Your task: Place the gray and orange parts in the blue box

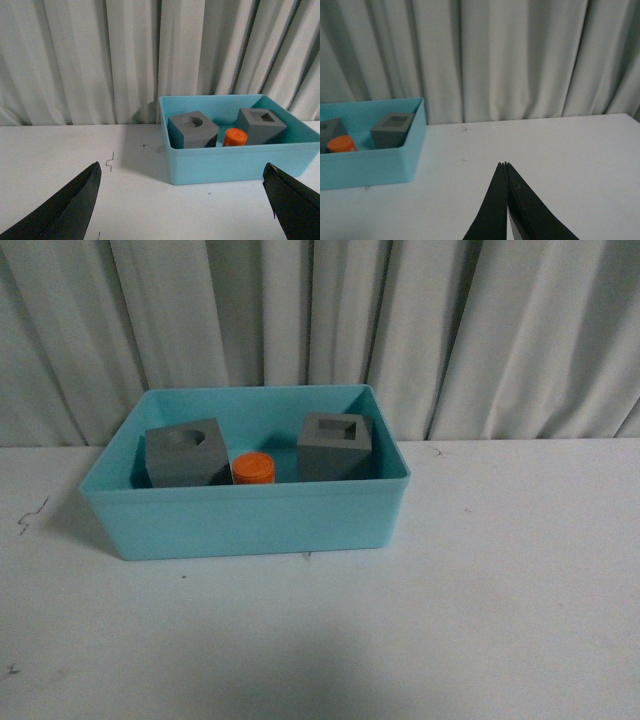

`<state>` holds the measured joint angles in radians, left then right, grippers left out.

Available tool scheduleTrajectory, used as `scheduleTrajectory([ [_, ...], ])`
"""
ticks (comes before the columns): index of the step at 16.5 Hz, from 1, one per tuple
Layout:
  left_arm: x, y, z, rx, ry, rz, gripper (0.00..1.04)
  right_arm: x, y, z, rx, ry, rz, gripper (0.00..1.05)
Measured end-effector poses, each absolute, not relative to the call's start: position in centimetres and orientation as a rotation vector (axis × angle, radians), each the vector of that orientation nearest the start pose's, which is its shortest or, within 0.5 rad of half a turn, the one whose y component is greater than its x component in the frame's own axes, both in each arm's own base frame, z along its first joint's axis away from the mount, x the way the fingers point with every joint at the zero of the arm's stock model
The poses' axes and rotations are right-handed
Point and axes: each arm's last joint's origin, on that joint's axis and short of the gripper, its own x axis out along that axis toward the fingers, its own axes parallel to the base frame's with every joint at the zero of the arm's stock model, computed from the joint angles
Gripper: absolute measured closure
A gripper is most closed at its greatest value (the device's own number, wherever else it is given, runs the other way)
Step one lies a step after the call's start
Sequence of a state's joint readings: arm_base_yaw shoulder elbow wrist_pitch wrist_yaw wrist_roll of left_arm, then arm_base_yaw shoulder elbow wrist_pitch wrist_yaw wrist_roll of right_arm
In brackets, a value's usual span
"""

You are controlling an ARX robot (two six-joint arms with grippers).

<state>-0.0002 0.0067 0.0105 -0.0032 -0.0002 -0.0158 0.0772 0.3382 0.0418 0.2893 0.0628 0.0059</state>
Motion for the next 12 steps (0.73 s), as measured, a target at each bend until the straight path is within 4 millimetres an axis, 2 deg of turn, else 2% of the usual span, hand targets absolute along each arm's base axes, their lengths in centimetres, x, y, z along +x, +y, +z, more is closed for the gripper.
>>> scheduleTrajectory([
  [2,9.7,0.0,16.6,-0.016,0.000,0.000,0.07,11.6,-0.1,17.0,0.006,-0.008,-0.020,1.03],
  [8,9.7,0.0,16.6,-0.016,0.000,0.000,0.07,10.8,0.0,17.0,0.006,-0.014,-0.001,1.03],
  [10,9.7,0.0,16.6,-0.016,0.000,0.000,0.07,10.0,0.0,16.4,0.006,0.039,0.000,1.03],
  [11,9.7,0.0,16.6,-0.016,0.000,0.000,0.07,9.7,0.0,16.9,0.006,-0.027,0.000,1.03],
  [12,9.7,0.0,16.6,-0.016,-0.002,0.000,0.07,9.7,0.0,16.6,0.006,0.001,0.000,1.03],
])
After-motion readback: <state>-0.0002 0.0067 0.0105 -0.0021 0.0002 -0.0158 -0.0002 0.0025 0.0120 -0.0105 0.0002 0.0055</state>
